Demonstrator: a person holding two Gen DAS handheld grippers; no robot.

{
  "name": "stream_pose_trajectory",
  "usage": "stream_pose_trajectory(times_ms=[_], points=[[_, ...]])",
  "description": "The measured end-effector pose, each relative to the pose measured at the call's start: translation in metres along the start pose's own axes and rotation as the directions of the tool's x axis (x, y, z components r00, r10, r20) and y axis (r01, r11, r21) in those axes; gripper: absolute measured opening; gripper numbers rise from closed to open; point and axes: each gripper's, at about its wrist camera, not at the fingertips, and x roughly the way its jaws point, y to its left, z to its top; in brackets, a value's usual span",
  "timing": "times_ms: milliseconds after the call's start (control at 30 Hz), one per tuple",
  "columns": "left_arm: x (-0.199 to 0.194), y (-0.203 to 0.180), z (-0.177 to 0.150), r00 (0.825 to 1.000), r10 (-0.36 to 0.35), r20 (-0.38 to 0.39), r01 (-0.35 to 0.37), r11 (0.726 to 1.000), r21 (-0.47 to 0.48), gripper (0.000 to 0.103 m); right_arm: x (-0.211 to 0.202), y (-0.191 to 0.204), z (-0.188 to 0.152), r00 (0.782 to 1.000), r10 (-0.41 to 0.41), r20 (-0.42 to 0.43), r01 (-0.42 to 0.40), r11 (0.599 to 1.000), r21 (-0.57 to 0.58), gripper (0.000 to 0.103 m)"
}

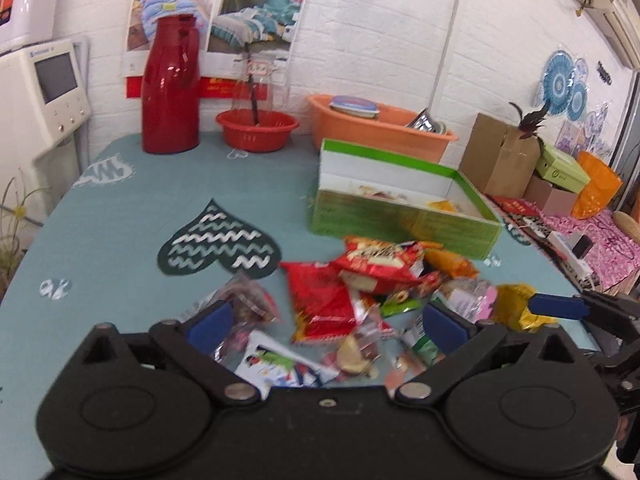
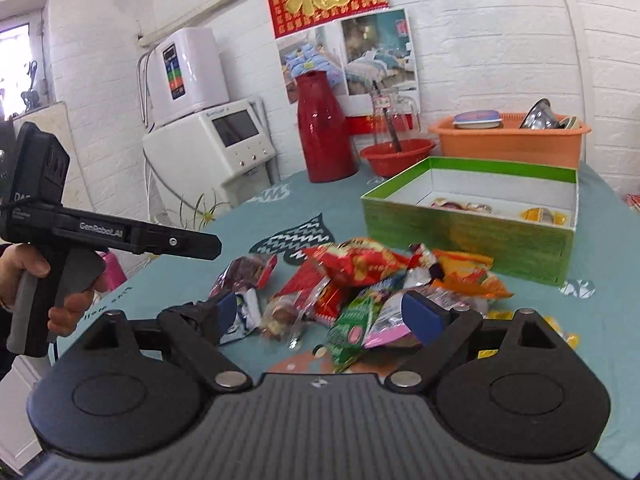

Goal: Organize snacks
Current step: 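Grasp the white 'I'm' bag with the left tool while the right tool grasps a clear brown-snack bag, then carry both held bags over the green box and open both tools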

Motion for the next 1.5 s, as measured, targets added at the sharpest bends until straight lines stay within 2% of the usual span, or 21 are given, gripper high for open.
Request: stream_pose_trajectory(times_ms=[133, 233, 433, 500, 567, 633, 700, 733, 800, 933, 1000, 1033, 1133, 1167, 1233, 1400, 1500], points=[[0.006, 0.025, -0.021, 0.998, 0.001, -0.063, -0.003, 0.999, -0.032, 0.103, 0.012, 0.015, -0.014, 0.996, 0.059, -0.073, -0.058, 0.998, 0.011, 0.103], [0.014, 0.035, -0.029, 0.995, -0.032, -0.092, 0.030, 0.999, -0.019, 0.103, 0.016, 0.025, -0.023, 0.993, 0.051, -0.111, -0.053, 0.999, -0.011, 0.103], [0.036, 0.038, -0.038, 0.989, -0.039, -0.145, 0.039, 0.999, -0.002, 0.103, 0.023, 0.030, -0.025, 0.990, 0.047, -0.136, -0.049, 0.999, -0.013, 0.103], [0.043, 0.038, -0.044, 0.979, -0.057, -0.194, 0.057, 0.998, -0.005, 0.063, 0.031, 0.031, -0.024, 0.990, 0.049, -0.135, -0.050, 0.999, -0.010, 0.103], [0.039, 0.038, -0.050, 0.981, -0.067, -0.180, 0.069, 0.998, 0.003, 0.072, 0.045, 0.030, -0.021, 0.989, 0.044, -0.144, -0.045, 0.999, -0.001, 0.103], [0.034, 0.038, -0.054, 0.982, -0.088, -0.169, 0.085, 0.996, -0.027, 0.075, 0.060, 0.029, -0.017, 0.988, 0.043, -0.149, -0.042, 0.999, 0.013, 0.103], [0.031, 0.040, -0.057, 0.983, -0.097, -0.157, 0.090, 0.995, -0.052, 0.088, 0.074, 0.030, -0.012, 0.988, 0.032, -0.153, -0.028, 0.999, 0.024, 0.103], [0.030, 0.040, -0.058, 0.984, -0.095, -0.154, 0.087, 0.995, -0.056, 0.091, 0.081, 0.030, -0.010, 0.987, 0.031, -0.155, -0.027, 0.999, 0.025, 0.103], [0.028, 0.039, -0.058, 0.984, -0.095, -0.152, 0.088, 0.995, -0.055, 0.091, 0.095, 0.032, -0.007, 0.987, 0.014, -0.163, -0.011, 1.000, 0.025, 0.094], [0.029, 0.036, -0.058, 0.983, -0.099, -0.156, 0.093, 0.995, -0.045, 0.091, 0.114, 0.030, -0.009, 0.981, -0.027, -0.191, 0.034, 0.999, 0.034, 0.087], [0.030, 0.035, -0.058, 0.984, -0.095, -0.152, 0.090, 0.995, -0.038, 0.091, 0.116, 0.031, -0.012, 0.981, -0.061, -0.182, 0.061, 0.998, -0.004, 0.075], [0.031, 0.034, -0.058, 0.985, -0.089, -0.148, 0.086, 0.996, -0.029, 0.088, 0.116, 0.032, -0.012, 0.981, -0.067, -0.183, 0.065, 0.998, -0.020, 0.074], [0.033, 0.027, -0.058, 0.988, -0.060, -0.145, 0.061, 0.998, 0.005, 0.073, 0.114, 0.032, -0.013, 0.980, -0.051, -0.191, 0.042, 0.998, -0.049, 0.062], [0.033, 0.026, -0.058, 0.987, -0.065, -0.147, 0.065, 0.998, -0.001, 0.070, 0.111, 0.032, -0.013, 0.981, -0.049, -0.189, 0.040, 0.998, -0.054, 0.057], [0.032, 0.025, -0.056, 0.985, -0.088, -0.146, 0.086, 0.996, -0.023, 0.064, 0.104, 0.031, -0.014, 0.983, -0.044, -0.177, 0.035, 0.998, -0.051, 0.055], [0.016, 0.018, -0.040, 0.989, -0.117, -0.091, 0.115, 0.993, -0.028, 0.061, 0.075, 0.023, -0.006, 0.994, -0.025, -0.111, 0.023, 1.000, -0.021, 0.055], [0.011, 0.012, -0.018, 0.993, -0.117, -0.022, 0.116, 0.993, -0.034, 0.061, 0.051, 0.014, 0.006, 0.999, -0.034, -0.036, 0.034, 0.999, -0.009, 0.055]])
